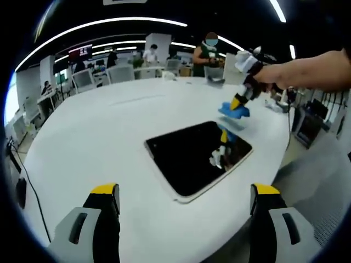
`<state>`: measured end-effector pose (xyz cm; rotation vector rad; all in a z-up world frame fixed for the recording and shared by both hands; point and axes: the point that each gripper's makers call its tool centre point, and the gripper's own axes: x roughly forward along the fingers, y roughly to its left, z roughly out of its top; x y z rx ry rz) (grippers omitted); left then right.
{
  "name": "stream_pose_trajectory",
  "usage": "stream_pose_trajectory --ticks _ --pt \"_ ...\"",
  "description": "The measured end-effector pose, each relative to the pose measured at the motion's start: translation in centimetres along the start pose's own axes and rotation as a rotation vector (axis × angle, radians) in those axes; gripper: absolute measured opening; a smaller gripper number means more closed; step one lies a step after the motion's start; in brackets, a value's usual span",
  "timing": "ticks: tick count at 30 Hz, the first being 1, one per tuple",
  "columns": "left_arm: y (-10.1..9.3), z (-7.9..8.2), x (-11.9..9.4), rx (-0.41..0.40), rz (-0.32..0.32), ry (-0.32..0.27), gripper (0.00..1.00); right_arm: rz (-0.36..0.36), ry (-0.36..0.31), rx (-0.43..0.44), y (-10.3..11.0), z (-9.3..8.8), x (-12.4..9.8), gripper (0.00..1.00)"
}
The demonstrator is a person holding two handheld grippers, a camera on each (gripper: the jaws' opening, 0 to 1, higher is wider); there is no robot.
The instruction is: Wipe the mirror surface with the cleaning cloth until all visible marks leave the cleaned area.
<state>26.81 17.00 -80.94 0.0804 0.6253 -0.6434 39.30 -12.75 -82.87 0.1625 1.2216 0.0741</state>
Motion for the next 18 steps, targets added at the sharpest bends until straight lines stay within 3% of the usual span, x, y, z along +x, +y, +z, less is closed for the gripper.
stream_pose_trajectory --ticks 18 --pt "-0.4 0.4 0.0 0.015 -0.012 -0.013 0.99 0.05 0.052 -0.032 5.6 -1.5 2.4 0.04"
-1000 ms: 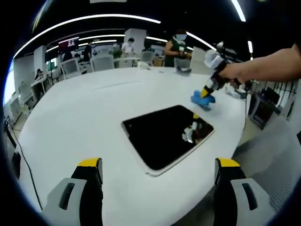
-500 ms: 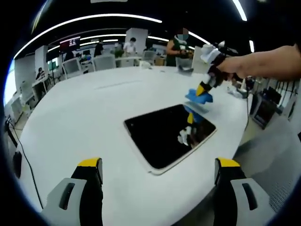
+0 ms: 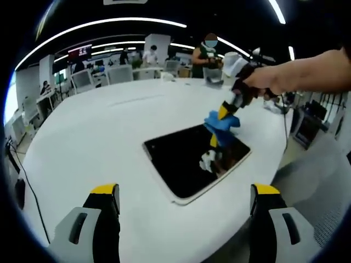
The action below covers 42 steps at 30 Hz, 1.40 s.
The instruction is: Wipe the mirror surface with the cleaning cloth until all visible marks leave the cleaned area.
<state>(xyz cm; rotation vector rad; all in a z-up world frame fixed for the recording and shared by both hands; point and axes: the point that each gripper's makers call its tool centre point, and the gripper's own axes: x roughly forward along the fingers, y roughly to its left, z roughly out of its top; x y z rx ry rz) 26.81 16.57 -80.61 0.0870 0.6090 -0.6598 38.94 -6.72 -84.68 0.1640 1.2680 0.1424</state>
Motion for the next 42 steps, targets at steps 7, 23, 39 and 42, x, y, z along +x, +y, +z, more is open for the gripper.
stream_pose_trajectory --ticks 7,23,39,42 --pt "0.1 0.1 -0.1 -0.002 0.006 -0.005 0.99 -0.003 0.017 -0.035 1.6 -0.3 0.8 0.04" --pt "0.0 0.2 0.0 0.001 0.0 -0.012 0.99 -0.002 0.03 -0.084 4.8 0.1 2.2 0.04" --pt "0.2 0.2 0.0 -0.006 0.001 -0.011 0.99 0.011 0.033 -0.207 11.5 0.0 3.4 0.04" --pt "0.2 0.1 0.0 -0.006 0.002 -0.009 0.99 0.031 0.04 -0.194 12.7 0.1 3.6 0.04"
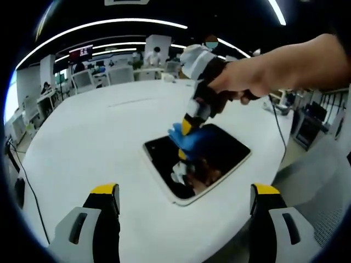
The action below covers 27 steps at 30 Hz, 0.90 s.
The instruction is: Wipe the mirror surface with the cleaning cloth until all visible marks leave the cleaned area.
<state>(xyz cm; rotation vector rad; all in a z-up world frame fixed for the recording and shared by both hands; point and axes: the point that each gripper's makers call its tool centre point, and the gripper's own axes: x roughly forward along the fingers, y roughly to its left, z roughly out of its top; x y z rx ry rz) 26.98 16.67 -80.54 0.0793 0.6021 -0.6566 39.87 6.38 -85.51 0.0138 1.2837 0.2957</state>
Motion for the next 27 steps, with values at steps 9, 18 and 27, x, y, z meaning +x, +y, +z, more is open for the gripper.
stream_pose_trajectory --ticks 9,18,27 --pt "0.2 -0.1 0.0 -0.008 0.009 0.003 0.99 0.038 -0.003 0.021 2.6 0.2 0.1 0.04" --pt "0.3 -0.2 0.2 -0.011 0.01 0.008 0.99 0.071 0.001 -0.001 5.2 0.7 0.3 0.04" --pt "0.3 -0.5 0.2 -0.006 0.01 0.019 0.99 0.083 0.016 -0.024 7.3 2.0 1.3 0.04"
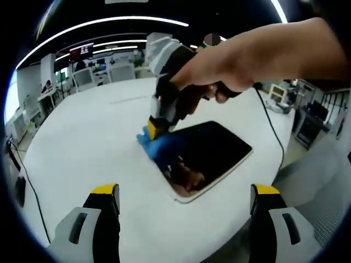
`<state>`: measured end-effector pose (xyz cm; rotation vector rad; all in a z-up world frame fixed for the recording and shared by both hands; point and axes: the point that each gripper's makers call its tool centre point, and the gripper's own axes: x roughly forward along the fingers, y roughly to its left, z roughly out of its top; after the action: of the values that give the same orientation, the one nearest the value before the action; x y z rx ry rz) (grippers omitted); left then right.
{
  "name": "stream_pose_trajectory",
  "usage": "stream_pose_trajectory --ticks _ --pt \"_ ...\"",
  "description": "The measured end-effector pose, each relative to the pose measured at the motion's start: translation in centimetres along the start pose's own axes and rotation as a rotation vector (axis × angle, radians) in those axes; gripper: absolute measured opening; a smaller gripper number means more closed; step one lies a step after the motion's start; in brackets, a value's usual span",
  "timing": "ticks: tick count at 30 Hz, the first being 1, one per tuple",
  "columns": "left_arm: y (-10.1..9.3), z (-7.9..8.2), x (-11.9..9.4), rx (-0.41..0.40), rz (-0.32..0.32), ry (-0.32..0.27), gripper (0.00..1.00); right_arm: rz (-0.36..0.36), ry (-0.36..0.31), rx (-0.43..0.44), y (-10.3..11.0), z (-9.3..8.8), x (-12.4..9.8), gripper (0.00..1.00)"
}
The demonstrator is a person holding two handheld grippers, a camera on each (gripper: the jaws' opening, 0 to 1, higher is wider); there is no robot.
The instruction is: Wipe the mirror surface with the cleaning cloth until all visible marks leave the cleaned area.
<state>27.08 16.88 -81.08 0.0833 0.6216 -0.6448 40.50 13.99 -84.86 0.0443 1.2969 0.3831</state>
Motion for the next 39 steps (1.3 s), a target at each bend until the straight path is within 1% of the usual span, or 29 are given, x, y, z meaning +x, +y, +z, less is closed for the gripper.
stream_pose_trajectory --ticks 9,15,19,24,35,39 --pt "0.0 0.1 0.0 -0.003 0.001 -0.004 0.99 0.023 -0.001 0.004 -0.1 0.1 0.0 0.04" --pt "-0.1 0.1 0.0 0.007 -0.004 -0.003 0.99 0.023 -0.012 -0.005 -0.2 0.1 0.1 0.03" --pt "-0.2 0.1 -0.1 0.011 -0.004 0.001 0.99 0.025 -0.03 -0.002 -0.1 -0.1 0.0 0.03" --pt "-0.1 0.1 -0.1 0.005 0.0 0.002 0.99 0.027 -0.018 -0.034 0.2 -0.8 -0.3 0.03" --pt "0.1 0.1 -0.2 0.003 0.004 -0.004 0.99 0.045 -0.023 -0.023 0.3 -1.2 0.0 0.03" --pt "0.1 0.2 -0.2 0.005 0.004 -0.005 0.99 0.054 -0.025 -0.028 0.5 -1.8 -0.1 0.03"
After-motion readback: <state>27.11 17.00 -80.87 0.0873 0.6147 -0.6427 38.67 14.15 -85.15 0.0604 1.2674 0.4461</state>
